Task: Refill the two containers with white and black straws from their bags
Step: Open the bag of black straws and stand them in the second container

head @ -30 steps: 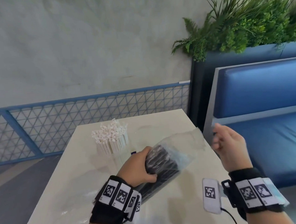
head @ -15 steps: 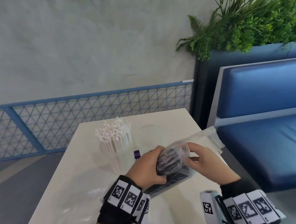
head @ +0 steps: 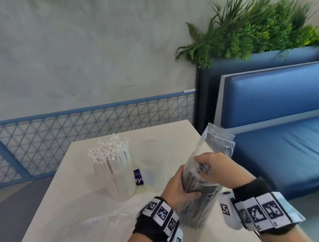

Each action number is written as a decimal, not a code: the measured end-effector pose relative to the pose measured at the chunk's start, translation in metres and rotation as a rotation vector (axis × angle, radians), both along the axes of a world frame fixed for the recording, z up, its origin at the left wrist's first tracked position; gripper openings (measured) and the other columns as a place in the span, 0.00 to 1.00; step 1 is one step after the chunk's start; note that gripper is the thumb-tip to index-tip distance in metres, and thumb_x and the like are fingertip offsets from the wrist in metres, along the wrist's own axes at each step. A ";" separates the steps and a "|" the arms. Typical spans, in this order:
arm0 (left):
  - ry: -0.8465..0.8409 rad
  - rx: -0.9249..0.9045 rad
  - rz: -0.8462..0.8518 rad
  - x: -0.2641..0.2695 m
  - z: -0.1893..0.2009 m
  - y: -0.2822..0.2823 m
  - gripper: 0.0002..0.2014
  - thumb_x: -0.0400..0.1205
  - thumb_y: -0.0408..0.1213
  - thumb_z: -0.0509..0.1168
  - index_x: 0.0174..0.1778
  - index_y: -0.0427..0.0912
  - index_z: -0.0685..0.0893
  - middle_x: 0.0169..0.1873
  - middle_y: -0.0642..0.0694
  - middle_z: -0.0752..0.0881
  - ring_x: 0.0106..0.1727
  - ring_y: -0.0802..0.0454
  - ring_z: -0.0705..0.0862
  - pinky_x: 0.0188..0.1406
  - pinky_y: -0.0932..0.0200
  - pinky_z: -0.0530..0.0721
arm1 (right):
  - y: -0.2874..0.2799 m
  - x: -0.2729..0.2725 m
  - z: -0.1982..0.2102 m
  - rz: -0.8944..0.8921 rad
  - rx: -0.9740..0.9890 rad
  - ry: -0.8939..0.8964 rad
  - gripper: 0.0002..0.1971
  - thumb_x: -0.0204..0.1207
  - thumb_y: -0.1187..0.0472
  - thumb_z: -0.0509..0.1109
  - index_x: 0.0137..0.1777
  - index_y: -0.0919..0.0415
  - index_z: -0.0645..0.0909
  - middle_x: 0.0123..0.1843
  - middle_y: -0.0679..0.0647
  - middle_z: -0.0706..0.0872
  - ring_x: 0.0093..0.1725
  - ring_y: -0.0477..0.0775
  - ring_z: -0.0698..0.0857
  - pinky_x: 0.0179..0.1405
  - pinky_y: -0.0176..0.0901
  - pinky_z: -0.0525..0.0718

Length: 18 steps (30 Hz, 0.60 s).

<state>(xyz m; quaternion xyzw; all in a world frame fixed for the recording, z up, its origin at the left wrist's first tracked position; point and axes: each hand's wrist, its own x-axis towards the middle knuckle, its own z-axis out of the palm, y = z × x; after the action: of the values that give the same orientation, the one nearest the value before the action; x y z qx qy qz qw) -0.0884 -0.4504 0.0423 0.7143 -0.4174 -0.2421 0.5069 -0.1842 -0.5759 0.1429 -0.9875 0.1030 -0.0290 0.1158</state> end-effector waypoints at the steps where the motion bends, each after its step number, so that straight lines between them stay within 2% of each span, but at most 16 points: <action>1: 0.017 0.004 0.005 0.000 -0.004 -0.001 0.33 0.66 0.34 0.77 0.61 0.63 0.70 0.59 0.51 0.84 0.60 0.60 0.84 0.61 0.59 0.82 | -0.003 -0.002 -0.003 0.007 0.060 -0.013 0.20 0.75 0.54 0.66 0.68 0.49 0.77 0.66 0.49 0.82 0.65 0.51 0.80 0.63 0.33 0.70; 3: 0.058 0.025 0.004 0.000 -0.010 -0.002 0.34 0.62 0.39 0.79 0.61 0.59 0.72 0.56 0.54 0.86 0.57 0.62 0.85 0.59 0.61 0.82 | -0.004 -0.002 -0.007 0.011 0.105 -0.072 0.17 0.73 0.58 0.69 0.62 0.49 0.81 0.60 0.49 0.86 0.57 0.50 0.83 0.54 0.31 0.72; 5: 0.093 0.050 0.010 -0.001 -0.012 -0.003 0.37 0.58 0.42 0.82 0.62 0.55 0.75 0.52 0.56 0.87 0.54 0.68 0.85 0.55 0.68 0.82 | -0.002 0.004 -0.015 -0.003 0.114 -0.140 0.13 0.72 0.63 0.69 0.55 0.52 0.85 0.51 0.53 0.89 0.44 0.50 0.80 0.44 0.32 0.69; 7: 0.085 0.061 0.059 -0.002 -0.011 -0.003 0.33 0.58 0.38 0.84 0.56 0.56 0.77 0.47 0.60 0.88 0.48 0.74 0.85 0.47 0.76 0.80 | 0.002 0.009 -0.021 -0.044 0.142 -0.179 0.12 0.72 0.65 0.68 0.53 0.54 0.86 0.49 0.54 0.88 0.42 0.51 0.79 0.41 0.33 0.69; 10: 0.069 0.056 0.131 -0.001 -0.009 0.001 0.27 0.57 0.40 0.84 0.48 0.57 0.80 0.43 0.60 0.89 0.47 0.70 0.86 0.47 0.74 0.82 | 0.005 0.011 -0.024 -0.068 0.197 -0.242 0.09 0.73 0.65 0.68 0.50 0.57 0.86 0.45 0.52 0.88 0.42 0.48 0.80 0.36 0.26 0.68; 12: 0.067 0.046 0.156 0.000 -0.005 0.008 0.27 0.56 0.42 0.84 0.47 0.56 0.81 0.43 0.60 0.89 0.47 0.68 0.87 0.46 0.72 0.82 | 0.007 0.012 -0.021 -0.065 0.269 -0.310 0.06 0.73 0.66 0.69 0.45 0.60 0.87 0.37 0.48 0.85 0.38 0.45 0.79 0.35 0.21 0.70; 15: 0.074 0.013 0.204 0.002 0.002 0.023 0.26 0.57 0.40 0.84 0.47 0.56 0.81 0.41 0.62 0.90 0.45 0.71 0.87 0.42 0.75 0.80 | 0.016 0.019 -0.014 -0.034 0.326 -0.378 0.04 0.72 0.66 0.71 0.40 0.60 0.87 0.29 0.40 0.80 0.33 0.42 0.79 0.36 0.19 0.73; 17: 0.092 -0.009 0.250 0.003 0.005 0.034 0.26 0.57 0.41 0.84 0.48 0.57 0.81 0.42 0.61 0.90 0.46 0.70 0.87 0.44 0.73 0.81 | 0.023 0.027 -0.009 -0.014 0.347 -0.389 0.03 0.71 0.67 0.72 0.40 0.62 0.87 0.28 0.35 0.77 0.29 0.35 0.78 0.37 0.17 0.72; 18: 0.104 -0.021 0.275 0.005 0.006 0.039 0.27 0.57 0.40 0.84 0.48 0.57 0.81 0.43 0.61 0.90 0.46 0.70 0.87 0.44 0.73 0.81 | 0.027 0.032 -0.006 -0.006 0.354 -0.395 0.03 0.70 0.68 0.72 0.39 0.62 0.87 0.28 0.36 0.78 0.28 0.33 0.78 0.37 0.16 0.72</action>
<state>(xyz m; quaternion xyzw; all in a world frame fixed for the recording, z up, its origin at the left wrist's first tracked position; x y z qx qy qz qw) -0.0838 -0.4115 0.0485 0.7460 -0.2913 -0.2025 0.5635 -0.1526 -0.5485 0.1372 -0.9267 0.0850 -0.2030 0.3047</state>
